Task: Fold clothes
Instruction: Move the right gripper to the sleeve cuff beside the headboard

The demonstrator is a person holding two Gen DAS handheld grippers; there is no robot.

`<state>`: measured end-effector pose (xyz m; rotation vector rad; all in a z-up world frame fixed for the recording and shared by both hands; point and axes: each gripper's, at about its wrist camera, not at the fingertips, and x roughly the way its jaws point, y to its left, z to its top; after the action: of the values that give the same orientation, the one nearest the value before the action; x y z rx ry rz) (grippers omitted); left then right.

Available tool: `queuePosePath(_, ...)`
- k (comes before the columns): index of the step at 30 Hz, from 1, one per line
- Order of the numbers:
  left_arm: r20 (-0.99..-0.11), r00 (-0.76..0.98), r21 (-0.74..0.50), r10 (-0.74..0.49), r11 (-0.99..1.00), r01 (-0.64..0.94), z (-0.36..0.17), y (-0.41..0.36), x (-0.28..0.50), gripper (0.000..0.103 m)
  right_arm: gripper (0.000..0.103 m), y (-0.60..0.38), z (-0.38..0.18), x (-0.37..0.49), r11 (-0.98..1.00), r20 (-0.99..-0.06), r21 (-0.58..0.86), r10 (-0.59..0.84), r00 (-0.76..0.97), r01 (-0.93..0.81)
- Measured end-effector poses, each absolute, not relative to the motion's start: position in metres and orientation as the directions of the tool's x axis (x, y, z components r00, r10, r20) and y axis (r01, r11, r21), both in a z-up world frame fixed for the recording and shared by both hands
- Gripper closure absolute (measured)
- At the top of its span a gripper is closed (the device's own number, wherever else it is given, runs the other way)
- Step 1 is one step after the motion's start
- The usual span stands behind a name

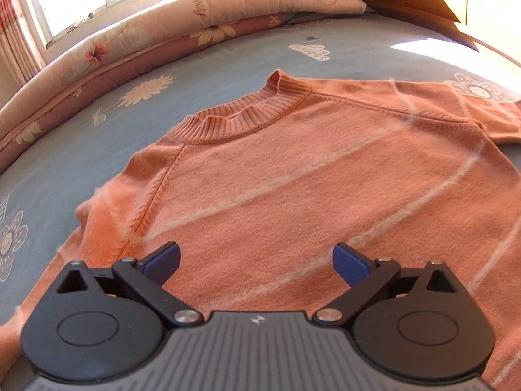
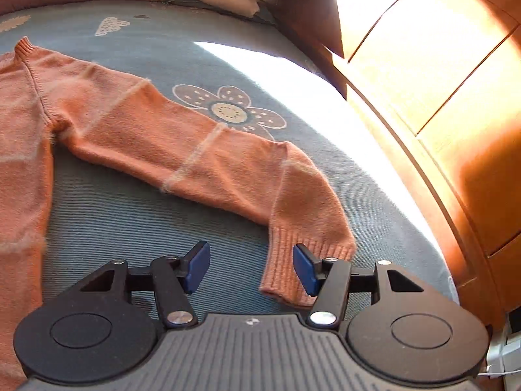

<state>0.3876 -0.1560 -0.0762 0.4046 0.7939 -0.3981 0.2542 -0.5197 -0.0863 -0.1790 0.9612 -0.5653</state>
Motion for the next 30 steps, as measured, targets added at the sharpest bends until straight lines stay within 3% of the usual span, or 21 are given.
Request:
queuePosePath(6,-0.764,0.581,0.138,-0.281,0.808,0.573,-0.073,-0.194,0.389,0.004,0.042,-0.554,-0.080,0.254,0.808,-0.713,-0.405,-0.572,0.404,0.428)
queuePosePath(8,-0.765,0.574,0.127,-0.293,0.804,0.581,-0.072,-0.199,0.389,0.004,0.055,-0.565,-0.077,0.255,0.796,-0.710,-0.410,-0.585,0.391,0.446)
queuePosePath(9,-0.764,0.571,0.123,-0.299,0.802,0.584,-0.072,-0.201,0.389,0.004,0.073,-0.571,-0.076,0.255,0.790,-0.709,-0.412,-0.591,0.385,0.455)
queuePosePath(10,-0.764,0.569,0.119,-0.304,0.800,0.588,-0.071,-0.202,0.389,0.004,0.085,-0.576,-0.075,0.255,0.783,-0.707,-0.414,-0.598,0.378,0.463)
queuePosePath(15,-0.777,0.554,0.110,-0.299,0.802,0.587,-0.071,-0.203,0.386,0.004,0.085,-0.604,-0.068,0.255,0.751,-0.699,-0.425,-0.627,0.344,0.505)
queuePosePath(19,-0.786,0.543,0.104,-0.296,0.802,0.588,-0.072,-0.205,0.382,0.004,0.072,-0.639,-0.054,0.250,0.656,-0.651,-0.407,-0.697,0.302,0.635)
queuePosePath(24,-0.791,0.537,0.101,-0.295,0.802,0.589,-0.074,-0.208,0.380,0.004,0.069,-0.654,-0.048,0.243,0.602,-0.643,-0.378,-0.718,0.269,0.703)
queuePosePath(26,-0.791,0.535,0.099,-0.298,0.800,0.592,-0.074,-0.209,0.380,0.004,0.066,-0.657,-0.050,0.238,0.598,-0.660,-0.345,-0.703,0.266,0.723)
queuePosePath(30,-0.794,0.530,0.096,-0.297,0.799,0.593,-0.075,-0.211,0.381,0.004,0.061,-0.671,-0.064,0.230,0.605,-0.737,-0.122,-0.586,0.337,0.787)
